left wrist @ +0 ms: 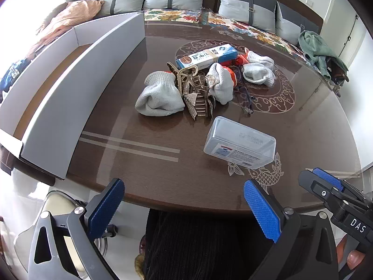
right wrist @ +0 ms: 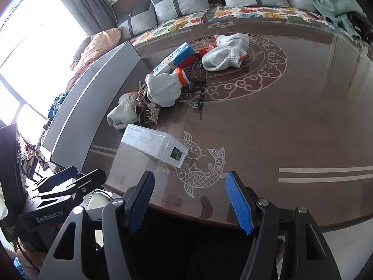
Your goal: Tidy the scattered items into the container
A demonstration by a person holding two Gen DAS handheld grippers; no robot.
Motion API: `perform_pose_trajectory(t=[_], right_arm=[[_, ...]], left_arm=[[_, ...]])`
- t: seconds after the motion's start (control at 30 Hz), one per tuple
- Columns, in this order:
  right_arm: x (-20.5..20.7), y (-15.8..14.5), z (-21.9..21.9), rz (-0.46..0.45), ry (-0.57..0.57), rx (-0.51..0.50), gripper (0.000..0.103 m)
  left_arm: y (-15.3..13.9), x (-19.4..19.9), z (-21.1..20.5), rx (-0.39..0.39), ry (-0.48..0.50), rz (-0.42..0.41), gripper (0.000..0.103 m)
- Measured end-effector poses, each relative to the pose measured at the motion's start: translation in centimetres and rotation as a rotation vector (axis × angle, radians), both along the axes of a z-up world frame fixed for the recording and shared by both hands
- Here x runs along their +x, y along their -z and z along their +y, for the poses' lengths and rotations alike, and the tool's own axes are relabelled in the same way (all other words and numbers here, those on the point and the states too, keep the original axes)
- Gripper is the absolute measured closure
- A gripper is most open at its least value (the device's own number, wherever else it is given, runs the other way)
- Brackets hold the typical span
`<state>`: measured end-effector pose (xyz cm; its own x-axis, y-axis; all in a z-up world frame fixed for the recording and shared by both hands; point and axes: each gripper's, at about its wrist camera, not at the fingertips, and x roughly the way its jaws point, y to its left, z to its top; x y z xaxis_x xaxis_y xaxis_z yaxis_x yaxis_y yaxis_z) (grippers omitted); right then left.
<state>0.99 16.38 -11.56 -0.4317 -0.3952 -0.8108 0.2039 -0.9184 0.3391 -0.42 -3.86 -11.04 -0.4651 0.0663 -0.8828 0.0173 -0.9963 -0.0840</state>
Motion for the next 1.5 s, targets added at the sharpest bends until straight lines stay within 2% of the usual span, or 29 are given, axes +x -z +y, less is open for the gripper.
perform_pose_trajectory(t=[1.5], right_arm=[[0.2,1.0,0.3,-0.040,-0.010,0.005,0.038]], left_arm=[[0.7,0.4,0.2,-0.028,0.011,-0.020,0.000]])
